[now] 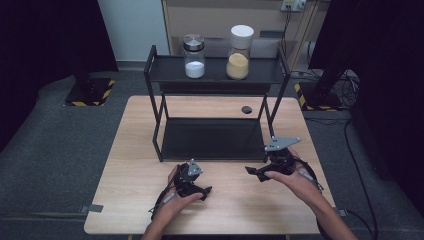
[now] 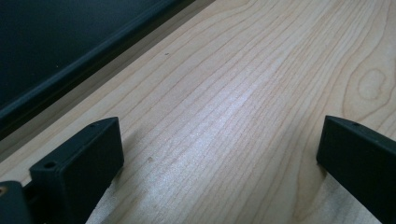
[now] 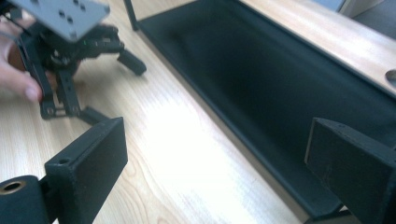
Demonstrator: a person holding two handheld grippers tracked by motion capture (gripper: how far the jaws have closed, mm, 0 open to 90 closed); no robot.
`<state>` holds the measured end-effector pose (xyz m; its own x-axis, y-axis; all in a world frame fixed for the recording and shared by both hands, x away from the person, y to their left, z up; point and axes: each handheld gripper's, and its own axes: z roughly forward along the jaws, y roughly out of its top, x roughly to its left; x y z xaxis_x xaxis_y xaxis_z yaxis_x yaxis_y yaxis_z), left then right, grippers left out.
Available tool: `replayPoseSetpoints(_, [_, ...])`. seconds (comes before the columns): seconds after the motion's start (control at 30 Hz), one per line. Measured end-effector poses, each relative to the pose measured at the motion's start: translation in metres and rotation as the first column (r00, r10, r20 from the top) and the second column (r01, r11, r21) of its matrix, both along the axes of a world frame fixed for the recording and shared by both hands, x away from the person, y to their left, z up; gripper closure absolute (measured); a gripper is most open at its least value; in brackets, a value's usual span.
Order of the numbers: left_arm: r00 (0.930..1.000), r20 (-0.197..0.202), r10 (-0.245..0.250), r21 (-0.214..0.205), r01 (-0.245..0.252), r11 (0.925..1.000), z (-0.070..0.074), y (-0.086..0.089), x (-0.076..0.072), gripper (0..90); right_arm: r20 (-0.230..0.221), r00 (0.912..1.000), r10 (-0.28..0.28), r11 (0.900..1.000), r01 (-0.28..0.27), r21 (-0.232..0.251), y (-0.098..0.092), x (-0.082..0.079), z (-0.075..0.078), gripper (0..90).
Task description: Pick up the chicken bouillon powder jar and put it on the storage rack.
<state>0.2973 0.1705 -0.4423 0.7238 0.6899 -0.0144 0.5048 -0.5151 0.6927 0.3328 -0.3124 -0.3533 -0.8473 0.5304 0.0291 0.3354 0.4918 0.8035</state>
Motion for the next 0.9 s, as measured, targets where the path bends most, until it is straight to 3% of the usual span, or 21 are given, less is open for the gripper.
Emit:
replayPoseSetpoints(0.4, [1.0,0.0,0.0,0.0,0.0,1.0,0.0,0.0,0.0,0.0,-0.043,0.999,-0.008,1.0,0.008,-0.003,-0.004,-0.01,-0.036,6.3])
replayPoseSetpoints(0.63, [1.0,0.0,0.001,0.0,-0.001,1.0,0.0,0.0,0.0,0.0,-0.053,0.9986,-0.011,0.9996,0.009,-0.025,-0.002,-0.017,-0.05,6.2])
replayPoseSetpoints(0.9, [1.0,0.0,0.001,0.0,-0.001,1.0,0.0,0.0,0.0,0.0,-0.06,0.9978,-0.028,0.9995,0.027,-0.019,-0.008,-0.023,-0.061,6.2])
